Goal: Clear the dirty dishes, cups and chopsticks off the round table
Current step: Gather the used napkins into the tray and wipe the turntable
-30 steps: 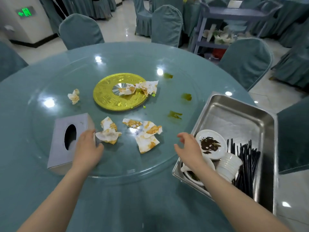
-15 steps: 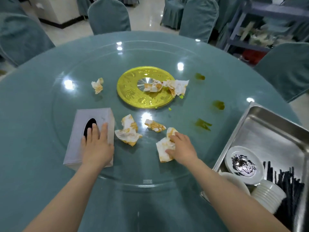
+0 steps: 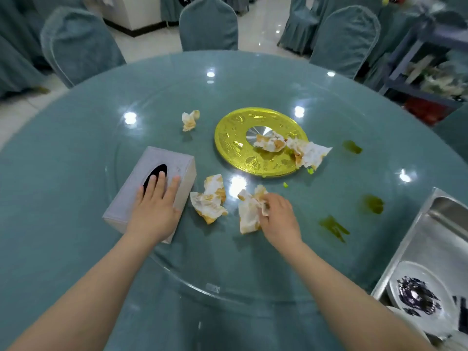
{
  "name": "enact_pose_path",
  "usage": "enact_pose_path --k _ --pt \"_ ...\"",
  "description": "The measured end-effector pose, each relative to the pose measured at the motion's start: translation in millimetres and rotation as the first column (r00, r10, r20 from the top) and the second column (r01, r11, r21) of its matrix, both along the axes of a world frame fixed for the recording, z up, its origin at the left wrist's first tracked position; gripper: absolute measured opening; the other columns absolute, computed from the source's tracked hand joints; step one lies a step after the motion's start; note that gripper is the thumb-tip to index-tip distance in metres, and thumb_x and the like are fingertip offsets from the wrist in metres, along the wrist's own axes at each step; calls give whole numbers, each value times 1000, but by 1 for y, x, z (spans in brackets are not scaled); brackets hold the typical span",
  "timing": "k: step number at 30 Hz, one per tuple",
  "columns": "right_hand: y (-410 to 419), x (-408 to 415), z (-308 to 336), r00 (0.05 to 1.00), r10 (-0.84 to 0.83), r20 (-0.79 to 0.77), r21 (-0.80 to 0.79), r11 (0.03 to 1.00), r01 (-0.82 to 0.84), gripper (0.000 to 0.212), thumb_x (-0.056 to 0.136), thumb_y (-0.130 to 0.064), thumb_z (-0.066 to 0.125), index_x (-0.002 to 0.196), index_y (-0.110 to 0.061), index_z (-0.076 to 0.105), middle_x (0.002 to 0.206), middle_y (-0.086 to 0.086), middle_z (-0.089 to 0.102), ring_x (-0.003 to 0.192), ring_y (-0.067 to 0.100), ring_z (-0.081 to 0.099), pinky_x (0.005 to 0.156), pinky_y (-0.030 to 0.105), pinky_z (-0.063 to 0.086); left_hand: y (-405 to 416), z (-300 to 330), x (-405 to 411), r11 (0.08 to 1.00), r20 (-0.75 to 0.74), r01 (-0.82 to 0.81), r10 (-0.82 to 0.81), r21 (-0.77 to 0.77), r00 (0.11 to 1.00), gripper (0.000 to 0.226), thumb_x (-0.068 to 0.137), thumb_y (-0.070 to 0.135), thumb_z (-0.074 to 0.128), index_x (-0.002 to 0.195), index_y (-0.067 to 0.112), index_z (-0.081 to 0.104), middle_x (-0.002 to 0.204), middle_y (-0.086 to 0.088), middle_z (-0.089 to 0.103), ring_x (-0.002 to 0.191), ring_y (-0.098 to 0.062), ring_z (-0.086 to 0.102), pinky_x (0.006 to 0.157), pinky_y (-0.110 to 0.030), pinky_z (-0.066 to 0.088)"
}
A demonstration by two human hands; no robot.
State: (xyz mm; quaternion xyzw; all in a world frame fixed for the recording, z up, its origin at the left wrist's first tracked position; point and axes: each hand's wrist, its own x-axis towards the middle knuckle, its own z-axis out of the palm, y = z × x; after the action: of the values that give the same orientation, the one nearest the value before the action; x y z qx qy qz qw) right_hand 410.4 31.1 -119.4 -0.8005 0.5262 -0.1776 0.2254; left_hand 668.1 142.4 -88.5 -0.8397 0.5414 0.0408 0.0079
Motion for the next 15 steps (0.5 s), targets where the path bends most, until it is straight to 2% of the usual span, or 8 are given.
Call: enact_pose_path --k 2,4,6,7,9,11,13,15 --pt "-7 23 0 993 70 -90 117 991 -60 64 89 -42 57 143 -19 32 146 0 37 135 24 28 108 33 28 -4 3 6 1000 87 23 -22 -11 996 68 97 22 30 150 17 -12 158 -13 -17 146 -29 -11 117 -42 -4" --pt "-6 46 -7 952 160 -262 162 980 -120 81 84 -59 55 149 -28 19 156 -3 21 144 21 13 116 40 18 -4 0 5 998 167 60 -56 -20 984 68 95 11 27 148 8 -16 157 -16 -19 146 -30 -12 117 -41 -7" --pt "1 63 -16 909 199 -365 125 979 -164 75 84 -60 53 147 -34 21 157 -1 19 144 24 13 116 42 16 -3 -10 1 995 182 84 -72 -61 981 68 94 10 25 145 4 -21 157 -15 -18 146 -29 -13 116 -39 -10" --pt "4 69 -20 904 212 -370 81 977 -195 65 87 -54 52 145 -33 28 154 1 24 141 26 19 114 40 19 -3 -16 -3 991 172 96 -79 -92 982 69 96 14 27 143 4 -22 157 -14 -17 146 -28 -13 114 -37 -13" --pt "6 79 -25 909 253 -331 -43 958 -282 45 92 -32 51 136 -27 44 139 3 42 124 30 37 103 32 27 -4 -26 -11 983 101 119 -106 -139 989 73 96 22 34 145 6 -17 157 -11 -17 146 -26 -11 112 -35 -17" --pt "6 86 -22 952 243 -186 -84 961 -262 37 89 -11 51 126 -18 55 125 6 52 112 31 44 95 28 30 -3 -36 -17 985 2 126 -127 -119 992 77 95 30 40 148 7 -11 157 -9 -16 147 -24 -9 113 -33 -15" --pt "6 98 -11 985 172 24 -109 980 -168 34 86 1 53 117 -9 61 116 13 56 106 34 49 89 27 33 3 -48 -19 996 -105 52 -60 -77 993 78 96 37 39 150 7 -8 159 -10 -12 147 -23 -6 116 -34 -8" --pt "7 119 -1 969 198 145 -221 961 -164 30 83 5 56 110 -3 64 109 17 60 99 38 54 87 30 36 11 -62 -17 996 -170 -62 52 -57 984 74 97 43 32 150 5 -3 160 -12 -6 148 -23 -4 118 -35 -3"
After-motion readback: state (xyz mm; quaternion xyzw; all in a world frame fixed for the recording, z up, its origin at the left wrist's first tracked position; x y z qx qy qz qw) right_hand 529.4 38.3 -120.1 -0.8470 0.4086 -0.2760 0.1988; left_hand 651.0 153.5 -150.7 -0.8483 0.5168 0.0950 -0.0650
